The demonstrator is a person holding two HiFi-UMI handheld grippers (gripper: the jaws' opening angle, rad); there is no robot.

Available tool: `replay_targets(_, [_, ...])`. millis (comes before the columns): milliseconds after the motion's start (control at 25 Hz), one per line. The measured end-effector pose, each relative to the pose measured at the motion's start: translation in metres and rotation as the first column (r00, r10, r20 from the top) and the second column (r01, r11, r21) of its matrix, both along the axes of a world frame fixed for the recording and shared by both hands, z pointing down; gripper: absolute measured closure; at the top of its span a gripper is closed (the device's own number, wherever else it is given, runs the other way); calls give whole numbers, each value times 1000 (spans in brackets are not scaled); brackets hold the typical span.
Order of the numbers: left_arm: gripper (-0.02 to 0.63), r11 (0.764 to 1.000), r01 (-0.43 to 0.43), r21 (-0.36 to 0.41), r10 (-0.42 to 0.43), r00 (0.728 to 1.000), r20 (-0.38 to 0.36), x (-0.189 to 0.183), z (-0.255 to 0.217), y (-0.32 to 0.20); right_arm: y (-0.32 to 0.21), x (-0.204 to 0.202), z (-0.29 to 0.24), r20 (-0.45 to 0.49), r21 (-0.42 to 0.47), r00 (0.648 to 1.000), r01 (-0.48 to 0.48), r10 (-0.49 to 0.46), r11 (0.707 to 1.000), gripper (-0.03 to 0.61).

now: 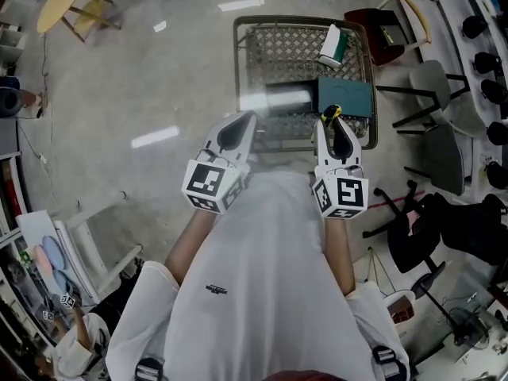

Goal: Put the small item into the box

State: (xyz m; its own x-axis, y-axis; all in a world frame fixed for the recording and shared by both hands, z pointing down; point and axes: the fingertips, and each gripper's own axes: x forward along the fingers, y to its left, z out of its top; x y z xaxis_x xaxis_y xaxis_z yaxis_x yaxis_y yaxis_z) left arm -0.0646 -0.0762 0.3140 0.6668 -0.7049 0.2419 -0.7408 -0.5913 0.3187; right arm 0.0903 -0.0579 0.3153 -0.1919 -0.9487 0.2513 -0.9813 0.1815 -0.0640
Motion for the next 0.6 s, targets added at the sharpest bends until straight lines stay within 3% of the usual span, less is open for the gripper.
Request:
replay_targets(240, [612,999,-45,-19,45,999,3,14,6,-11,-4,-5,12,7,-32,1000,1,-1,999,474])
replay_targets(600, [612,995,-70,-67,75,995,70,30,39,-29,-31,0,55,31,-94,1000,9,-7,996,474])
